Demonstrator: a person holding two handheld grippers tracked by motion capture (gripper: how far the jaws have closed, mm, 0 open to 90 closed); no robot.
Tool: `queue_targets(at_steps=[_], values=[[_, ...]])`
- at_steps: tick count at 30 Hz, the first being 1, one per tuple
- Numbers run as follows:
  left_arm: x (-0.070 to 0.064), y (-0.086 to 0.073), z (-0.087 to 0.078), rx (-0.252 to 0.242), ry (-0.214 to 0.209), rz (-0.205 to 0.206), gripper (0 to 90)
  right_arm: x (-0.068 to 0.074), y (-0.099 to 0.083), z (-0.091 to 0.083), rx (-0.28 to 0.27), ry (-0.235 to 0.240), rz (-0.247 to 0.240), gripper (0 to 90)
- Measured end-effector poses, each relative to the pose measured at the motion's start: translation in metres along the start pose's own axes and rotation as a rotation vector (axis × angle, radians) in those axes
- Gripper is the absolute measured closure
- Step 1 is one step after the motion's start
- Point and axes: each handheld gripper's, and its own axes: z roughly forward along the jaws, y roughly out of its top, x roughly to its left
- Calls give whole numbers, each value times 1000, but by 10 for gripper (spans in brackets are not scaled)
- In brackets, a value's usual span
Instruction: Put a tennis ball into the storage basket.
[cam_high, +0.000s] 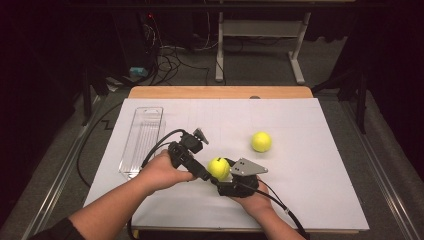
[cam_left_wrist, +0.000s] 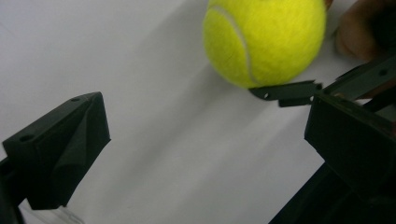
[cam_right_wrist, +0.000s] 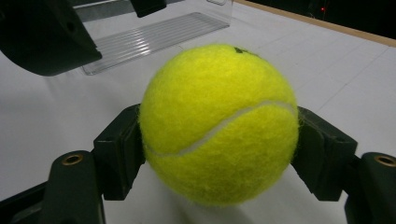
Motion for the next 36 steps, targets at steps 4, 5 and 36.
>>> queue_targets(at_steps=[4,5,36], values=[[-4,8,-1,7,-7,2,10,2,0,0,-4,6,-3,266],[-5,11,0,6,-13,2,10,3,1,0,-7,9,-6,267],[-11,37,25,88,-126,1,245,11,6,-2,-32,27,-14,266]])
